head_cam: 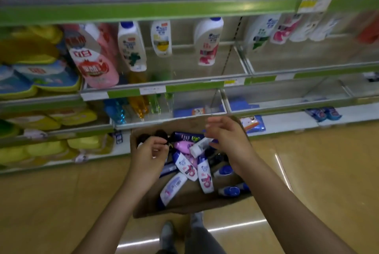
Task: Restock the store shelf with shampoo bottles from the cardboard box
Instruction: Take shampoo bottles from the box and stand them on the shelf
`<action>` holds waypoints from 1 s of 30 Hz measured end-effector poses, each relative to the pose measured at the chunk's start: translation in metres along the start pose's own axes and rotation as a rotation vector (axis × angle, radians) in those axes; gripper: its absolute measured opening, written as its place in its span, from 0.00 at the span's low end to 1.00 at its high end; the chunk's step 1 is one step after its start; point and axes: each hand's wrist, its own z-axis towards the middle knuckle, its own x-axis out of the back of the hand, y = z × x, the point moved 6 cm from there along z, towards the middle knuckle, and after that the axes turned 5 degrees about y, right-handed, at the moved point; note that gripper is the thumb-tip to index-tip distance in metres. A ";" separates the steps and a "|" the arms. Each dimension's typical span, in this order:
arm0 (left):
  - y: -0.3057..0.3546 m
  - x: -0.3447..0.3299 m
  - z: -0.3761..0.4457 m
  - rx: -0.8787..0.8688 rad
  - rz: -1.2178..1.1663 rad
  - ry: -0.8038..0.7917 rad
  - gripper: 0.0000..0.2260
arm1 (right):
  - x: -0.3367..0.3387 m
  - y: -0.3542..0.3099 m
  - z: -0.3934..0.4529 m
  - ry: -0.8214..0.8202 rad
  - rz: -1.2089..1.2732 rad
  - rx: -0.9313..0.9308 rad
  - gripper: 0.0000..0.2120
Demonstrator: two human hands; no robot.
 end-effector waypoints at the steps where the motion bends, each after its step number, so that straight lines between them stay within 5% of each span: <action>1: -0.012 -0.007 -0.003 0.045 0.006 0.001 0.04 | 0.001 0.010 0.004 -0.015 -0.006 -0.026 0.08; 14: -0.129 -0.092 -0.019 0.407 0.098 -0.061 0.06 | -0.020 0.192 0.095 -0.014 -0.337 -0.283 0.07; 30: -0.251 -0.125 0.010 0.626 0.120 -0.113 0.11 | -0.117 0.301 0.207 -0.288 -0.701 -0.136 0.20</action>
